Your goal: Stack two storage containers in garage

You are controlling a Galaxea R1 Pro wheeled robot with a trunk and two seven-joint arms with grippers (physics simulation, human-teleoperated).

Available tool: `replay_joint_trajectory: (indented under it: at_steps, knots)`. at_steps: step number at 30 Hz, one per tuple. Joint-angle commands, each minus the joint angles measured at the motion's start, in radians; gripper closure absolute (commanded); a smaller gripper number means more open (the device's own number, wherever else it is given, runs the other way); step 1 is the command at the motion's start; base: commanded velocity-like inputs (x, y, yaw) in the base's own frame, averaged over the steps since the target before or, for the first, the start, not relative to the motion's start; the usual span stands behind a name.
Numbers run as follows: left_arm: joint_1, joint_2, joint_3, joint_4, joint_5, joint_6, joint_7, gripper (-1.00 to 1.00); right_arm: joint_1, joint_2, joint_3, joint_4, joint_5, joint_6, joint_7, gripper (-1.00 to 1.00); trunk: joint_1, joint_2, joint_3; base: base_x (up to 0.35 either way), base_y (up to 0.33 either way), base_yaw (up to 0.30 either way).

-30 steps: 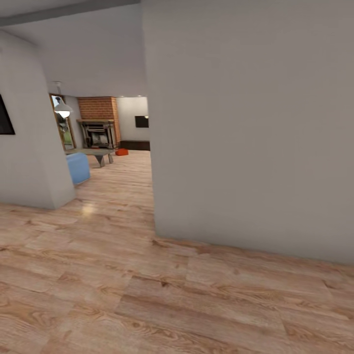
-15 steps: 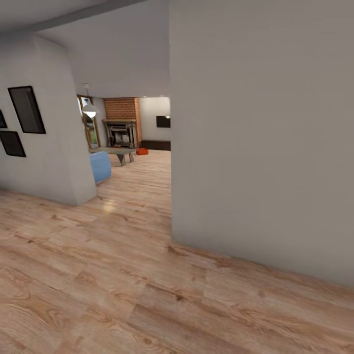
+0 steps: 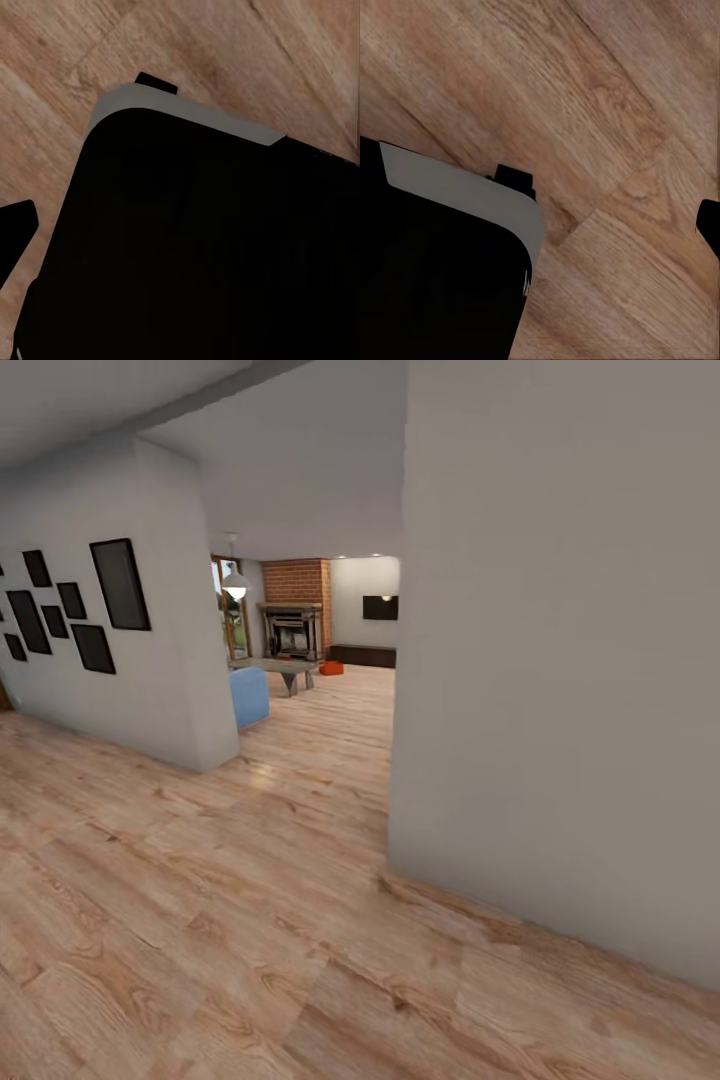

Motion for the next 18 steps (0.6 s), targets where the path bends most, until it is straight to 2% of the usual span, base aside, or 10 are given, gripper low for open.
replay_joint_trajectory:
  at_steps: [1,18]
  knots:
    - [0.0,0.0,0.008,0.0,0.001,-0.002,-0.002,-1.0,-0.001,0.0,0.0,0.003,0.009,-0.005,-0.003,-1.0,0.001,0.0,-0.001,0.323,0.0,0.272]
    - [0.0,0.0,0.009,0.0,0.006,-0.002,-0.002,-1.0,-0.001,-0.001,0.0,0.003,0.009,-0.005,-0.003,-1.0,0.001,0.0,-0.001,0.323,0.0,0.272]
